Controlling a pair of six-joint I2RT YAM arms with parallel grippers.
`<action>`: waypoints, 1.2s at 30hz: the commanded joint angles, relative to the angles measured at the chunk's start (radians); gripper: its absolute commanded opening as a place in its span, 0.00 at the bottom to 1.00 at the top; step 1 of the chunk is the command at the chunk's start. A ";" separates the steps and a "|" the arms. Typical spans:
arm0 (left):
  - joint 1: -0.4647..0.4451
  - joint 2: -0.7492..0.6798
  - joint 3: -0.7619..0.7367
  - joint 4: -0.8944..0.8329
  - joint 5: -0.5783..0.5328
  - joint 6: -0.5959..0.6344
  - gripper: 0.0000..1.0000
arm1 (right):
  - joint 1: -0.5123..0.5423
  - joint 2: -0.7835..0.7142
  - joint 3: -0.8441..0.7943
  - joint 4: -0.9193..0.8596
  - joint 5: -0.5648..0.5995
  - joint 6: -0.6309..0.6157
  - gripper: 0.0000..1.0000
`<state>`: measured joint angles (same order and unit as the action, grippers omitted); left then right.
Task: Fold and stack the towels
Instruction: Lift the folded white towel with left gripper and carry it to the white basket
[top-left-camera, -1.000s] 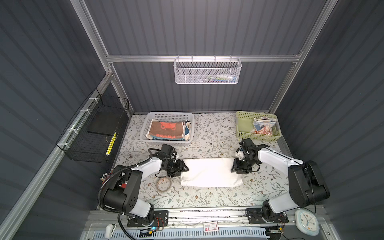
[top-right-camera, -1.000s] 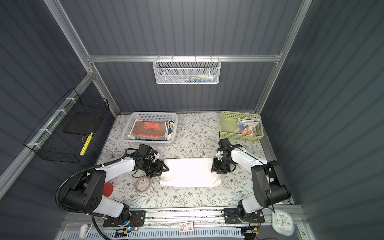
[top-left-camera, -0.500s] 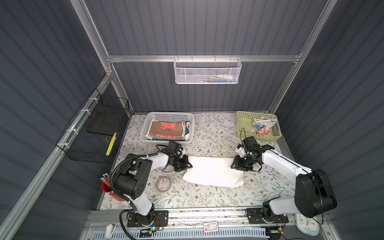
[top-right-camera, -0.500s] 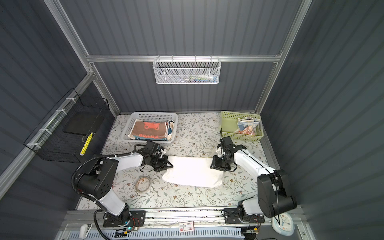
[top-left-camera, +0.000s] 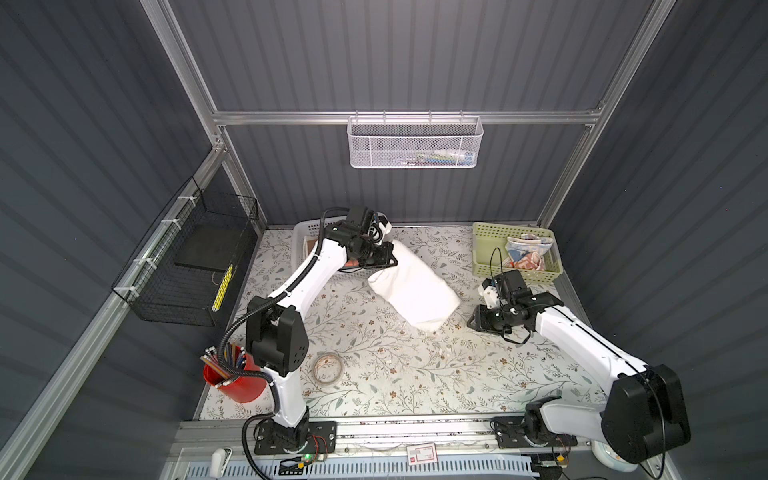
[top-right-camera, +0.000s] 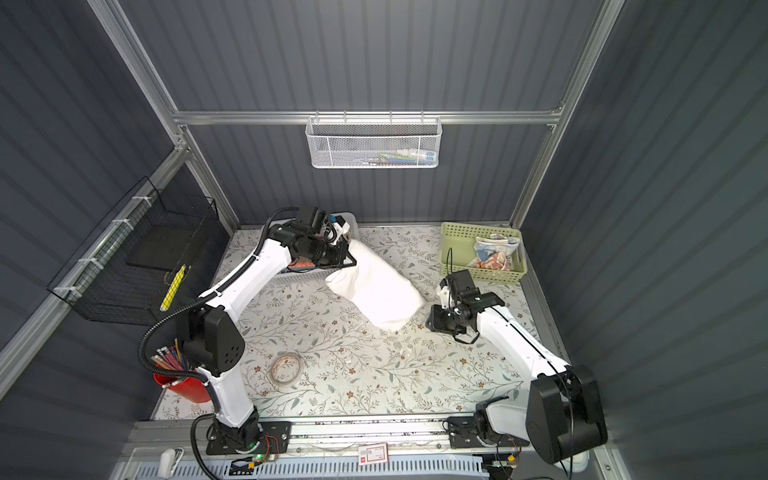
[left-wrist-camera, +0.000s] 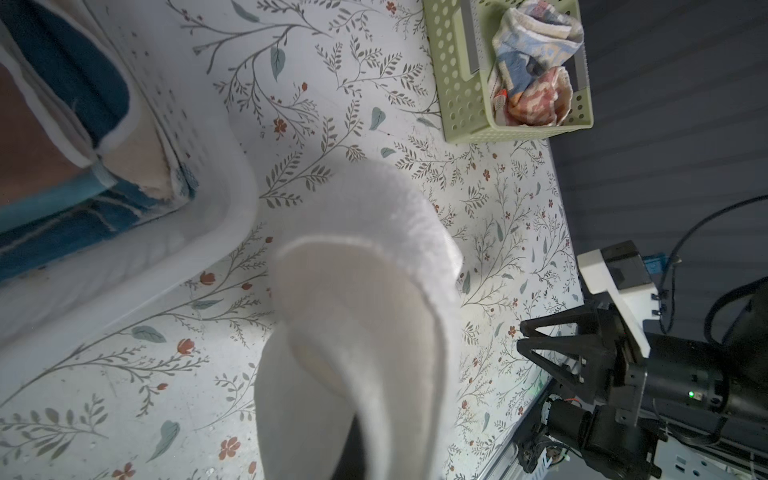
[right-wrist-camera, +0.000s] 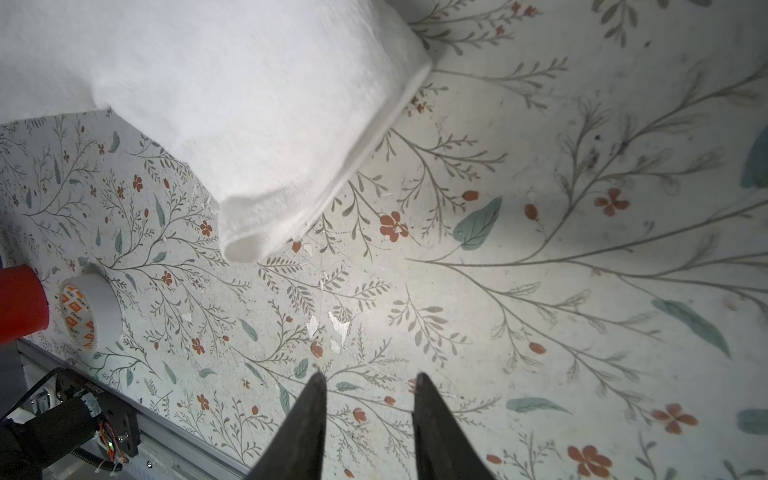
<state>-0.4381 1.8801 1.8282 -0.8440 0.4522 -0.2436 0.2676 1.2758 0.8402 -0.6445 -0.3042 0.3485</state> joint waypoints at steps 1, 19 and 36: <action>-0.004 0.038 0.063 -0.145 -0.010 0.058 0.00 | -0.009 0.017 0.009 -0.004 0.013 -0.031 0.37; 0.110 0.367 0.594 0.097 0.086 -0.271 0.00 | -0.018 0.152 0.077 -0.001 -0.062 -0.039 0.36; 0.470 0.418 0.660 -0.218 0.172 -0.028 0.00 | -0.018 0.229 0.120 0.005 -0.095 -0.028 0.34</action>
<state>0.0246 2.2772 2.4363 -0.9283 0.6201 -0.3740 0.2539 1.4979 0.9360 -0.6346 -0.3824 0.3138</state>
